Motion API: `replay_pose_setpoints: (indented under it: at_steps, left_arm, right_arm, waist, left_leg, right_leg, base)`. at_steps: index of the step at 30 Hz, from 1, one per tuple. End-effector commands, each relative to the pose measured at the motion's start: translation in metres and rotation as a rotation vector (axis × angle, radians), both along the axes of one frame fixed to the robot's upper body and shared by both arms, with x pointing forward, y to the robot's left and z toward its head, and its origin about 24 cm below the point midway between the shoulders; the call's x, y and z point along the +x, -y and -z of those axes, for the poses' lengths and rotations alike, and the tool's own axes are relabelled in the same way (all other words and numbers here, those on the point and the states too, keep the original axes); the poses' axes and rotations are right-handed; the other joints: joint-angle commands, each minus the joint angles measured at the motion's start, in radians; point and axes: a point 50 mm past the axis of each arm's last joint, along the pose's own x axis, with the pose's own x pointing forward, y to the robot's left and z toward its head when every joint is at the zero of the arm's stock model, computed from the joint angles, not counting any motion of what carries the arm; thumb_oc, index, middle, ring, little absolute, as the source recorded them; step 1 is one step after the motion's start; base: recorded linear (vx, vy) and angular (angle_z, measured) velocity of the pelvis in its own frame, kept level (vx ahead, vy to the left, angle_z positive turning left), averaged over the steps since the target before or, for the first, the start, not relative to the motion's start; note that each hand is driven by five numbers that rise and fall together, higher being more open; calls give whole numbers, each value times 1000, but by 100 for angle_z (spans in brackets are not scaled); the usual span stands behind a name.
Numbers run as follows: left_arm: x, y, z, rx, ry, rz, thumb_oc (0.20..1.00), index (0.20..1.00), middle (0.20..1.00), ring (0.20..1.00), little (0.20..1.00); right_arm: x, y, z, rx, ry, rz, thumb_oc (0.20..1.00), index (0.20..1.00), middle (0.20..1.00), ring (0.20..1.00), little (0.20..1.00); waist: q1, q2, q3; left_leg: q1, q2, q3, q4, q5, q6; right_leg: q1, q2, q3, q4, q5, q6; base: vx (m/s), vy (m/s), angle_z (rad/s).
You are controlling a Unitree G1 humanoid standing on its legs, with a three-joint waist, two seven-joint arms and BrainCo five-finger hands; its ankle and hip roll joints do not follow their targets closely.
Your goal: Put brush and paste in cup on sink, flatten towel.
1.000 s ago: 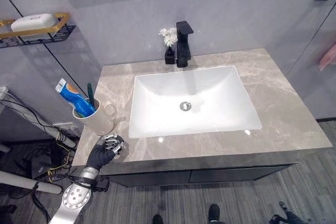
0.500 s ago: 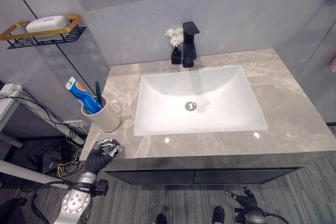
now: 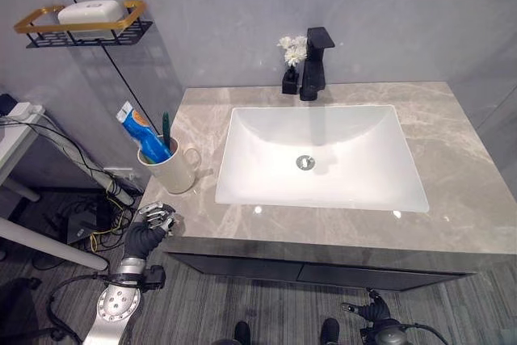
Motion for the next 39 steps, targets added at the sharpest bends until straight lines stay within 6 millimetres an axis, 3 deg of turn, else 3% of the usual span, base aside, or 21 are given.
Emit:
replay_pose_setpoints:
  at_steps: [1,12,30,39]
  left_arm:
    - [13,-8,-28,66,131,-21,200,200,200,200,200]
    - [21,-9,-39,27,168,-19,200,200,200,200,200]
    - [19,-13,-36,-201,103,31,200,200,200,200,200]
    - [19,-20,-41,-219,86,48,200,200,200,200,200]
  right_arm:
    - [26,-14,-6,-4,55,-54,1000,1000,1000,1000,1000]
    - [26,-13,-5,-9,33,-62,1000,1000,1000,1000,1000]
    - [24,5,-8,-47,-4,-78,1000,1000,1000,1000,1000]
    - [16,11,-5,-37,-41,-48,1000,1000,1000,1000,1000]
  waist:
    - [0,-42,20]
    - [-8,-40,28]
    - [-37,3,62]
    - [-58,14,53]
  left_leg:
    - [-38,12,24,5,12,-14]
    - [-50,17,15,5,17,-19]
    - [-86,30,42,5,33,-27]
    - [-75,35,57,5,26,-30]
  right_leg:
    - [28,-52,25,7,1,27]
    - [26,-49,13,7,-2,24]
    - [-36,-38,44,7,6,17]
    - [-40,-34,59,7,4,16]
  base:
    - [0,0,0]
    - [5,-1,2]
    - [2,1,-1]
    - [13,2,-1]
